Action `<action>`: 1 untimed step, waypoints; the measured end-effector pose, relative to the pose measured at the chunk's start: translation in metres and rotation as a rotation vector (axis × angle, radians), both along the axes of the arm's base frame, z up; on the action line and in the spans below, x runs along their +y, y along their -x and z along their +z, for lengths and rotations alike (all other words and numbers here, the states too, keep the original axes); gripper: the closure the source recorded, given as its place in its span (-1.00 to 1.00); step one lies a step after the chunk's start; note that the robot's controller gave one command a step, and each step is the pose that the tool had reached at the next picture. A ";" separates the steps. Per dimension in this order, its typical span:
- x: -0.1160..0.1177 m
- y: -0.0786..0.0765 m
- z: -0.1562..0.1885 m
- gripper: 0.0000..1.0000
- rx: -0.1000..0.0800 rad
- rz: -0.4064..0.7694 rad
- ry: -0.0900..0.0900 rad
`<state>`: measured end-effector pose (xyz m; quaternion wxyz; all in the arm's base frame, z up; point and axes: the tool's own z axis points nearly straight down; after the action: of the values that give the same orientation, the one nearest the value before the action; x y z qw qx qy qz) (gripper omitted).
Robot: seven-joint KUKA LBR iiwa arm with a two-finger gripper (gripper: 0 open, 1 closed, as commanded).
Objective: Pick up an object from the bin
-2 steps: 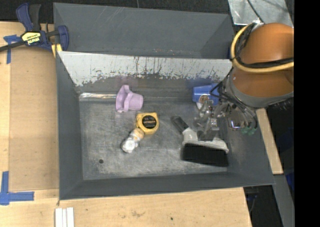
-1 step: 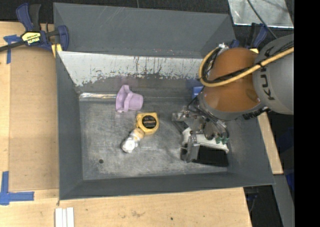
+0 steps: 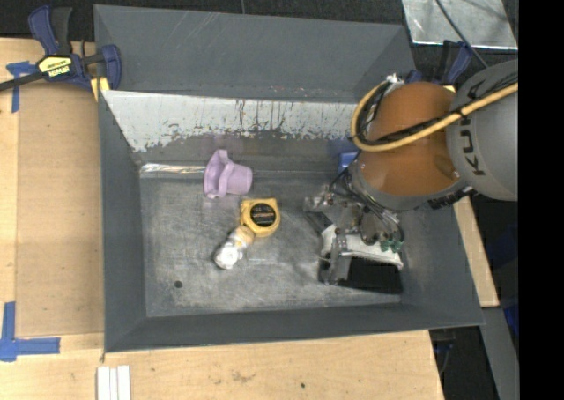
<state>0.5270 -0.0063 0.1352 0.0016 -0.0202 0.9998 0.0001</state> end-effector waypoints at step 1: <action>-0.096 -0.054 -0.058 1.00 0.012 -0.041 -0.014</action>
Offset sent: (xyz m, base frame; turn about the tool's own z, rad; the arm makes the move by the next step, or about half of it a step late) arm 0.0000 0.0000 0.0000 0.0000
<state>0.5811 -0.1025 0.0776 -0.0042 0.0006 1.0000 0.0070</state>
